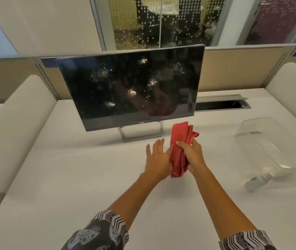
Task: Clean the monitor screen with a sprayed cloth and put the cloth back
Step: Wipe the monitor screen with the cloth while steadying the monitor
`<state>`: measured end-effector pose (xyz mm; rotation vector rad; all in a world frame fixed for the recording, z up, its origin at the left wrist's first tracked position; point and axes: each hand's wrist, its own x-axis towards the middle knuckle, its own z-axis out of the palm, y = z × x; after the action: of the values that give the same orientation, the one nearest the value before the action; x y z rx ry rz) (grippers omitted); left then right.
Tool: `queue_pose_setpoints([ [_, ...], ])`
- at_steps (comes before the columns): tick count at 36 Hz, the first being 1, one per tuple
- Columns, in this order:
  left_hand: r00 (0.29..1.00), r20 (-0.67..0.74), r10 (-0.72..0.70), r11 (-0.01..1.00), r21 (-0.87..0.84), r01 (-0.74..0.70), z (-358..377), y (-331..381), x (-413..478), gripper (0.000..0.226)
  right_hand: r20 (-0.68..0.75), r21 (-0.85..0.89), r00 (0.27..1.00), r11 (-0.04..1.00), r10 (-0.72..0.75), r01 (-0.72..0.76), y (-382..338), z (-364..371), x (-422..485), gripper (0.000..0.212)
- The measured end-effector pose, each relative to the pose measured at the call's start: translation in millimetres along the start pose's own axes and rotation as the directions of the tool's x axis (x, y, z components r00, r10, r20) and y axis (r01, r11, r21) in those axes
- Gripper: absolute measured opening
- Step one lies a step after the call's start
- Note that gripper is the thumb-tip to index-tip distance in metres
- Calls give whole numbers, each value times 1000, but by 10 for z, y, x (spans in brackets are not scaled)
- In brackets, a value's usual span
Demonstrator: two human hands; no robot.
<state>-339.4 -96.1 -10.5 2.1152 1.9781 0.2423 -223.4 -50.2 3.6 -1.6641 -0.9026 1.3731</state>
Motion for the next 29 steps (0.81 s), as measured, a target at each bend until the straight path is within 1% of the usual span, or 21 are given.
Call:
queue_pose_setpoints([
  [2,1000,-18,18,1000,9,-18,-145,-80,2,65,-43,2,998,999,-42,42,-98,130,-38,52],
  [7,989,-89,120,991,76,-113,-491,-326,44,68,-122,9,980,987,-156,158,-353,387,-85,48],
  [9,981,-127,148,988,72,-139,-638,-431,101,62,-155,28,970,981,-185,192,-465,464,-99,50],
  [13,968,-208,141,987,106,-121,-965,-589,246,50,-232,61,934,954,-272,293,-660,531,-71,63],
  [14,961,-239,142,987,112,-118,-1047,-618,286,48,-246,75,924,945,-292,319,-707,531,-57,66],
  [16,938,-309,159,984,127,-125,-1232,-686,384,49,-283,84,900,927,-331,367,-823,525,-44,64],
  [21,870,-457,187,977,176,-117,-1659,-766,684,55,-350,21,820,871,-453,490,-1155,465,35,57],
  [24,831,-523,190,974,204,-95,-1873,-758,868,59,-370,-65,773,844,-515,532,-1333,424,153,60],
  [29,804,-551,226,960,267,-87,-2127,-683,1163,64,-412,-191,684,791,-602,581,-1586,364,391,62],
])
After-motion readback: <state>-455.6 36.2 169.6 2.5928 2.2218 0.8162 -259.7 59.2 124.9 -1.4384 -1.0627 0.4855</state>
